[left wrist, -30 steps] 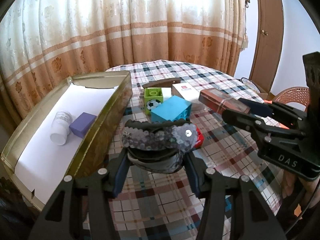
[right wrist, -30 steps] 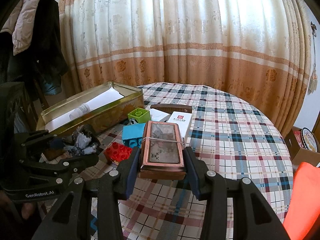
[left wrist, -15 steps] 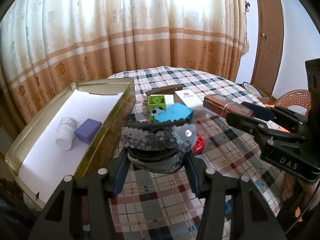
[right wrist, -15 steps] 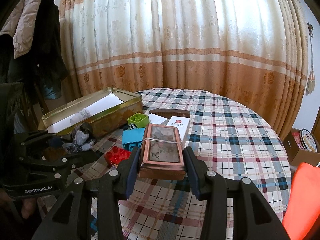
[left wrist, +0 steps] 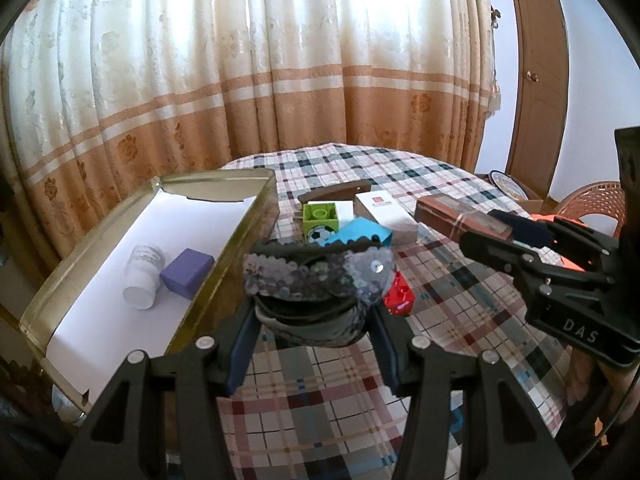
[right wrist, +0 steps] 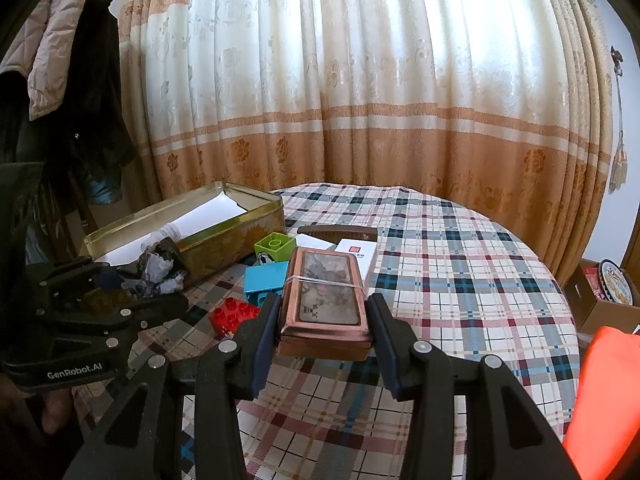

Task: Organize rigid objects

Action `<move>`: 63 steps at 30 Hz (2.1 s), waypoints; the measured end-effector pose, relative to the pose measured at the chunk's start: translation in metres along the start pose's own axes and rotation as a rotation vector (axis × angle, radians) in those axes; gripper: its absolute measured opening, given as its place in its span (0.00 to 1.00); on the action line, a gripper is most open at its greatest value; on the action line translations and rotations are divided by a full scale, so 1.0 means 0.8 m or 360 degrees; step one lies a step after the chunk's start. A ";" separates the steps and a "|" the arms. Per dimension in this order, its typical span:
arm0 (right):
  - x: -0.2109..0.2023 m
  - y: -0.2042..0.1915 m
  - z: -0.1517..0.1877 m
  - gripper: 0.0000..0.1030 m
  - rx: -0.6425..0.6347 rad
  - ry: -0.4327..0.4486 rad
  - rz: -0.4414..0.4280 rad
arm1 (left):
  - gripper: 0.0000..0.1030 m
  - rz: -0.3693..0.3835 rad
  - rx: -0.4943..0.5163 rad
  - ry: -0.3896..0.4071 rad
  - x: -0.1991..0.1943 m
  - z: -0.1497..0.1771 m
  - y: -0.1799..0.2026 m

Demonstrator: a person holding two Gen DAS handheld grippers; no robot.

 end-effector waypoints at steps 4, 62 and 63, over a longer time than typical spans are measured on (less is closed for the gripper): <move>-0.001 0.000 -0.001 0.46 -0.0001 0.0005 -0.0002 | 0.50 -0.0008 0.0004 0.0019 -0.003 -0.002 -0.001; 0.038 -0.110 -0.090 0.46 -0.0243 0.0011 -0.0271 | 0.50 -0.0317 -0.0238 0.0080 -0.020 -0.047 -0.133; 0.041 -0.114 -0.093 0.46 -0.0249 0.0011 -0.0278 | 0.50 -0.0327 -0.0256 0.0074 -0.019 -0.047 -0.140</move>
Point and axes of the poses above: each gripper's, at about its wrist camera, not at the fingertips, and x roughly the way its jaws point, y to its right, z to its underside, the point moved 6 cm from there along x, roughly the way its jaws point, and after that the axes turned 2 degrees about -z, right-handed, at the moved point
